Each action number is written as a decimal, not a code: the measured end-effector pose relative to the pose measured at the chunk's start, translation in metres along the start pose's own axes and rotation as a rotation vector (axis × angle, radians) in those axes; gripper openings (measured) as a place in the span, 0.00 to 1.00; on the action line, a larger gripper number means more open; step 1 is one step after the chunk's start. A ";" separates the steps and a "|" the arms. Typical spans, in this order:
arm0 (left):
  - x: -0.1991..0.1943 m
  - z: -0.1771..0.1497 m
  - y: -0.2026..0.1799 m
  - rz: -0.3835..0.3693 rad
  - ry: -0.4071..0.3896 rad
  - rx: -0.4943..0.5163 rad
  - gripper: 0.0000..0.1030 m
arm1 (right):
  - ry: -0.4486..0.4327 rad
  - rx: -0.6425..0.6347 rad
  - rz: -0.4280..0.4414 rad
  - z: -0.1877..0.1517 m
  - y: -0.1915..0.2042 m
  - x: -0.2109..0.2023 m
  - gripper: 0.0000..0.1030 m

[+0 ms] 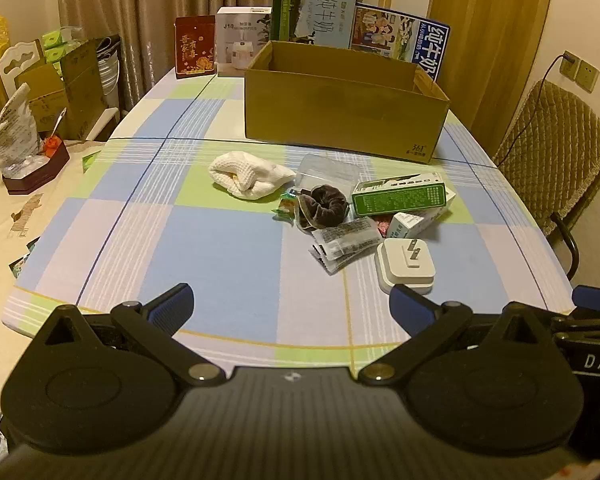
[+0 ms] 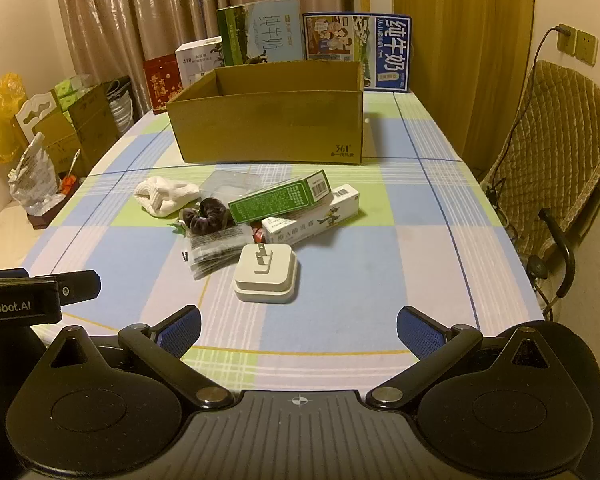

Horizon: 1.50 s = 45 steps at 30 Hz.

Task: Organize objects

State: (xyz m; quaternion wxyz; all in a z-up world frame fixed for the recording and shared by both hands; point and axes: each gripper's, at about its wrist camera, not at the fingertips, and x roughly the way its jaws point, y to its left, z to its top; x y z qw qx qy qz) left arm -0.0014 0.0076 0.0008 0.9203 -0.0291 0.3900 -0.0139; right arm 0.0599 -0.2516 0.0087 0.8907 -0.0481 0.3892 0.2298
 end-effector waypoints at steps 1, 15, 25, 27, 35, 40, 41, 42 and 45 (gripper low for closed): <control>0.000 0.000 0.000 0.000 -0.001 0.000 0.99 | 0.000 0.002 0.002 0.001 -0.001 0.000 0.98; 0.000 -0.003 -0.002 0.001 0.005 0.000 0.99 | -0.003 0.001 0.001 -0.001 -0.001 -0.001 0.98; 0.001 -0.006 -0.001 0.002 0.012 0.004 0.99 | 0.001 0.006 -0.003 -0.001 -0.002 0.001 0.98; 0.002 -0.006 -0.001 0.003 0.013 0.005 0.99 | 0.001 0.006 -0.003 -0.001 -0.002 0.001 0.98; 0.003 -0.008 -0.002 0.003 0.021 0.020 0.99 | -0.001 0.013 -0.007 -0.001 -0.004 0.002 0.98; 0.005 -0.010 -0.003 0.004 0.029 0.019 0.99 | 0.001 0.015 -0.006 -0.001 -0.005 0.002 0.98; 0.005 -0.009 -0.003 0.003 0.030 0.018 0.99 | 0.001 0.016 -0.006 -0.001 -0.005 0.002 0.98; 0.005 -0.009 -0.003 0.003 0.031 0.018 0.99 | 0.002 0.016 -0.006 -0.001 -0.005 0.002 0.98; 0.005 -0.010 -0.003 0.004 0.030 0.018 0.99 | 0.001 0.016 -0.007 -0.001 -0.005 0.002 0.98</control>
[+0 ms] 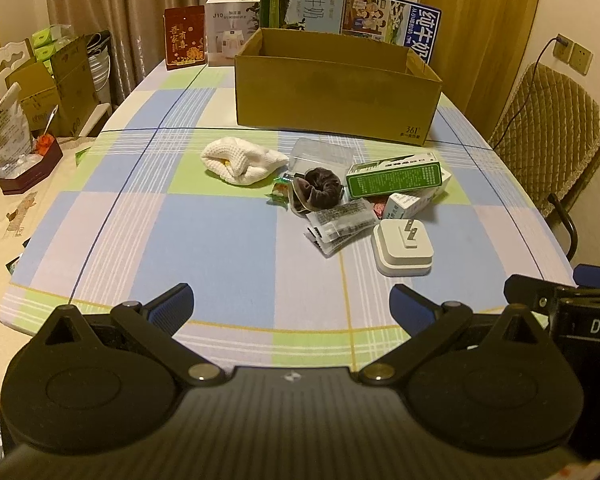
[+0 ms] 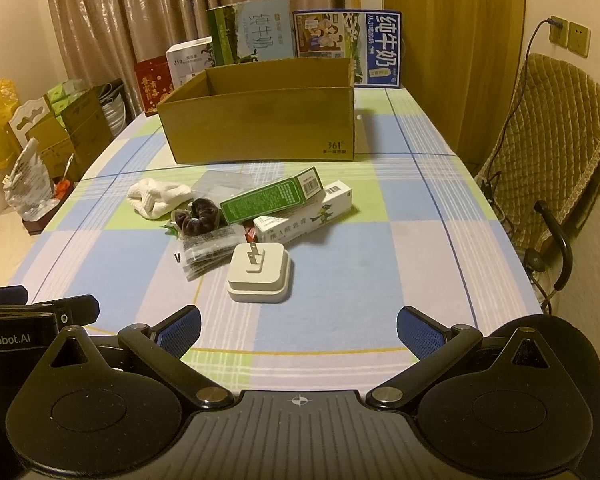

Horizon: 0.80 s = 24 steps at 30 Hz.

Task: Organize objects

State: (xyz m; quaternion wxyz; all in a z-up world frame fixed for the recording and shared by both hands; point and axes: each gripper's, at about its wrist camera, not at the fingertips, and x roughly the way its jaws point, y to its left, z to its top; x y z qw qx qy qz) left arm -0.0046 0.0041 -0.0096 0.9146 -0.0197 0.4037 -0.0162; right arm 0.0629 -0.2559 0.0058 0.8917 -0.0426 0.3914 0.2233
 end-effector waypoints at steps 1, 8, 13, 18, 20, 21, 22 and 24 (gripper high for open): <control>0.000 0.000 0.000 0.000 0.001 0.000 0.99 | 0.001 0.001 0.001 0.000 0.000 0.000 0.98; 0.002 -0.001 0.000 0.003 0.003 -0.005 0.99 | 0.003 0.001 0.001 -0.001 0.000 0.002 0.98; 0.002 -0.001 0.000 0.003 0.001 -0.006 0.99 | 0.005 0.000 0.001 -0.002 0.000 0.002 0.98; 0.002 -0.001 0.000 0.005 0.001 -0.007 0.99 | 0.005 0.002 0.001 -0.002 0.000 0.002 0.98; 0.002 -0.001 0.000 0.006 0.002 -0.008 0.99 | 0.006 0.005 0.000 -0.003 0.000 0.003 0.98; 0.003 -0.001 0.000 0.005 0.003 -0.007 0.99 | 0.006 0.007 0.000 -0.003 -0.001 0.003 0.98; 0.003 -0.001 -0.001 0.004 0.004 -0.007 0.99 | 0.007 0.008 0.001 -0.003 -0.001 0.004 0.98; 0.005 -0.001 -0.001 0.001 0.007 -0.004 0.99 | 0.008 0.010 0.003 -0.003 -0.001 0.005 0.98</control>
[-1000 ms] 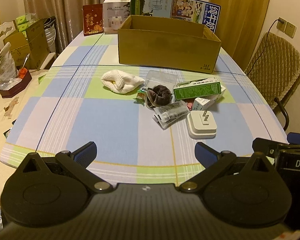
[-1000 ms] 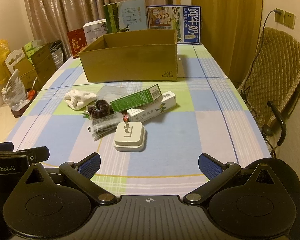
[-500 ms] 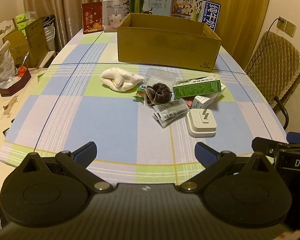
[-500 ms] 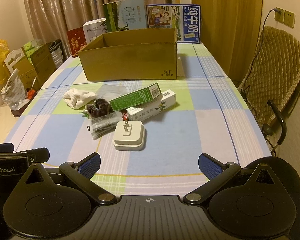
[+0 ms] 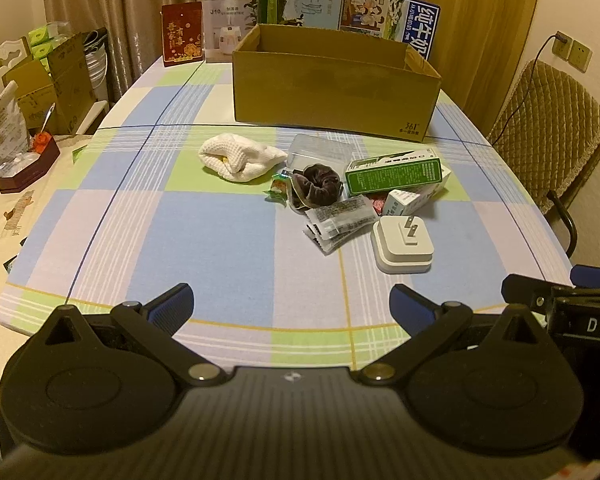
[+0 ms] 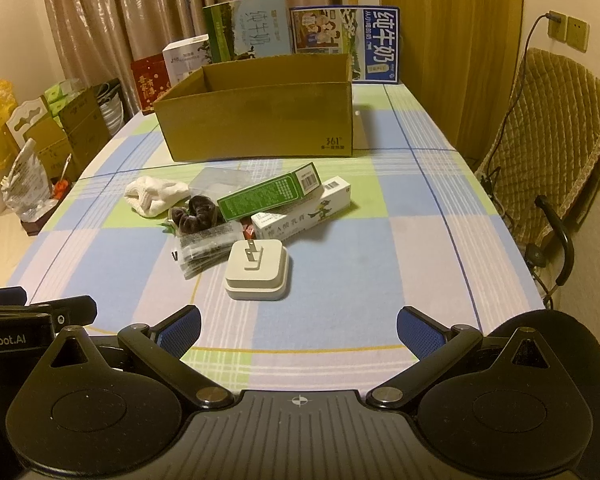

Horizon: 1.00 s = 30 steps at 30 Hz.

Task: Organize objects

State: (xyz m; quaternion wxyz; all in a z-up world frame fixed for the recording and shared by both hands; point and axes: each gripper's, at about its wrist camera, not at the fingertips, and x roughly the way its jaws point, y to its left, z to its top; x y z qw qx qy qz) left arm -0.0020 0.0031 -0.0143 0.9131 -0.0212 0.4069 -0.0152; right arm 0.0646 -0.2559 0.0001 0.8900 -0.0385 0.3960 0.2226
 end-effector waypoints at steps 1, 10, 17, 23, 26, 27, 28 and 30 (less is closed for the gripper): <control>0.001 0.000 0.000 -0.003 0.001 0.001 0.99 | 0.000 -0.001 0.002 0.000 0.000 0.001 0.98; 0.017 0.023 0.017 0.004 -0.010 0.027 0.99 | -0.045 -0.018 0.031 0.008 0.002 0.013 0.98; 0.042 0.050 0.027 -0.040 -0.004 0.105 0.99 | -0.002 -0.053 0.053 0.016 0.008 0.050 0.98; 0.080 0.064 0.032 -0.046 0.065 0.151 0.99 | 0.054 -0.101 0.075 0.016 0.018 0.093 0.98; 0.099 0.068 0.035 -0.080 0.092 0.180 0.99 | 0.081 -0.107 0.084 0.018 0.021 0.117 0.95; 0.104 0.068 0.035 -0.090 0.095 0.190 0.99 | 0.090 -0.105 0.088 0.019 0.021 0.124 0.92; 0.108 0.069 0.034 -0.099 0.098 0.205 0.99 | 0.095 -0.104 0.089 0.019 0.021 0.130 0.90; 0.117 0.070 0.033 -0.112 0.101 0.247 0.93 | 0.107 -0.108 0.088 0.020 0.022 0.143 0.88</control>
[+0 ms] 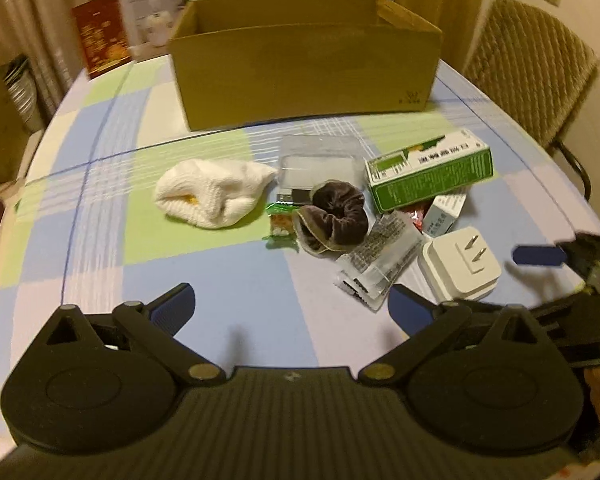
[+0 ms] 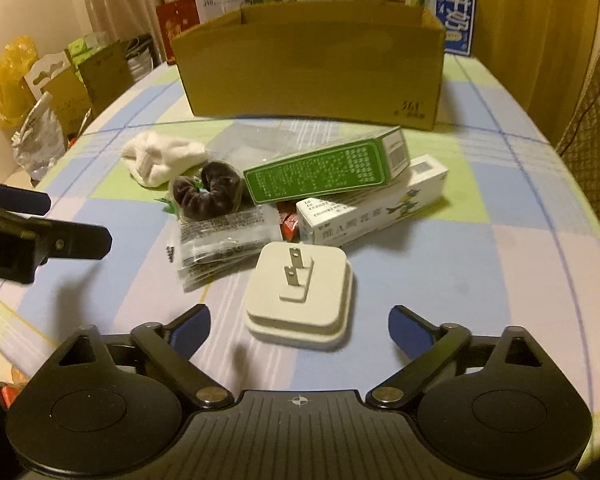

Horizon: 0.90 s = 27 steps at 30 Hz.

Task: Organize objects
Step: 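Grasp the white plug charger with the right tool while the left tool grasps the clear printed packet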

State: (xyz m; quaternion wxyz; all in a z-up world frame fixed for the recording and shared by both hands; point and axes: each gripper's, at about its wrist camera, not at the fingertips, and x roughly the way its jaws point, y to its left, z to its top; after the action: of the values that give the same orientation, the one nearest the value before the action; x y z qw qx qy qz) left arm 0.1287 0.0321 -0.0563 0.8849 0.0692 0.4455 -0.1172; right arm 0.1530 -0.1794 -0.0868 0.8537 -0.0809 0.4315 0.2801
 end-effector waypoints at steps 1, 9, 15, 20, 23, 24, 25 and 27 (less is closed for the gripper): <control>0.005 0.001 0.000 -0.009 0.006 0.019 0.92 | 0.009 -0.004 0.001 0.001 -0.001 0.005 0.85; 0.037 0.006 -0.022 -0.130 0.018 0.189 0.77 | 0.006 0.007 -0.021 0.003 -0.018 0.010 0.62; 0.061 0.011 -0.056 -0.194 0.042 0.327 0.68 | 0.001 0.055 -0.067 0.000 -0.042 0.002 0.62; 0.077 0.014 -0.069 -0.177 0.037 0.374 0.65 | -0.006 0.070 -0.082 0.000 -0.051 0.000 0.62; 0.079 0.014 -0.075 -0.137 0.022 0.426 0.66 | -0.011 0.064 -0.084 0.001 -0.052 0.001 0.62; 0.079 0.014 -0.076 -0.125 0.013 0.442 0.65 | -0.013 0.062 -0.085 0.000 -0.052 0.001 0.62; 0.078 0.014 -0.077 -0.116 0.004 0.451 0.65 | -0.015 0.061 -0.087 0.000 -0.052 0.001 0.62; 0.078 0.014 -0.077 -0.117 -0.013 0.471 0.65 | -0.018 0.063 -0.089 0.000 -0.052 0.002 0.62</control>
State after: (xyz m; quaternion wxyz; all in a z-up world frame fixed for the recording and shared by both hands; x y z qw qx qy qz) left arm 0.1636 -0.0564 -0.1118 0.8388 0.2471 0.4035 -0.2694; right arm 0.1823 -0.2214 -0.0931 0.8713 -0.0706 0.4283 0.2291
